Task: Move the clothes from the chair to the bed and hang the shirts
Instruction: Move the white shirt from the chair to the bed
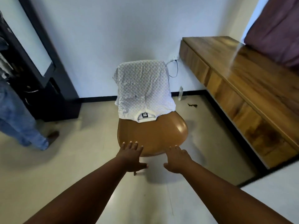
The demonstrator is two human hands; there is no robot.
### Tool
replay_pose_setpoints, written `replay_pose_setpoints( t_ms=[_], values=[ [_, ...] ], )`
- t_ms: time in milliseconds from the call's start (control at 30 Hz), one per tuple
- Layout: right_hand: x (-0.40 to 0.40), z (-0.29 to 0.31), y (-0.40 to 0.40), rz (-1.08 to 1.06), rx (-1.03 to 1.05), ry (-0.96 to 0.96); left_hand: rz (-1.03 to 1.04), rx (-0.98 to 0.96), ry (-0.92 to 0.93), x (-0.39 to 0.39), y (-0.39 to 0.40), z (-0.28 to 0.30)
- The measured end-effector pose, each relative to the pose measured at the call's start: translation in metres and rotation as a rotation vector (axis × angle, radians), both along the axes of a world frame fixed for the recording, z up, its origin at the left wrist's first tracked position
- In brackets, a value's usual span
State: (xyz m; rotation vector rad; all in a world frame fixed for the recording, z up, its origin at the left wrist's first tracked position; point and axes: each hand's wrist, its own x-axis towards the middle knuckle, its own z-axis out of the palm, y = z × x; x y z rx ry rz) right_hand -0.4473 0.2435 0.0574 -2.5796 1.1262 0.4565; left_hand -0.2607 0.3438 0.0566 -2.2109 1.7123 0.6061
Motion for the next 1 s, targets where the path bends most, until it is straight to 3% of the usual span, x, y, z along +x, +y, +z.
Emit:
replay_pose_setpoints(
  t_ms=[300, 567, 733, 1000],
  values=[
    [0.083, -0.010, -0.132, 0.119, 0.055, 0.167, 0.114, 0.069, 0.002, 0.096, -0.109, -0.035],
    [0.148, -0.054, -0.231, 0.195, 0.046, 0.272, 0.172, 0.060, 0.054, 0.195, -0.235, -0.090],
    [0.179, -0.090, -0.289, 0.165, 0.107, 0.273, 0.166, 0.075, 0.056, 0.223, -0.269, -0.130],
    [0.237, -0.167, -0.377, 0.260, 0.191, 0.292, 0.261, 0.287, 0.057, 0.258, -0.308, -0.174]
  ],
)
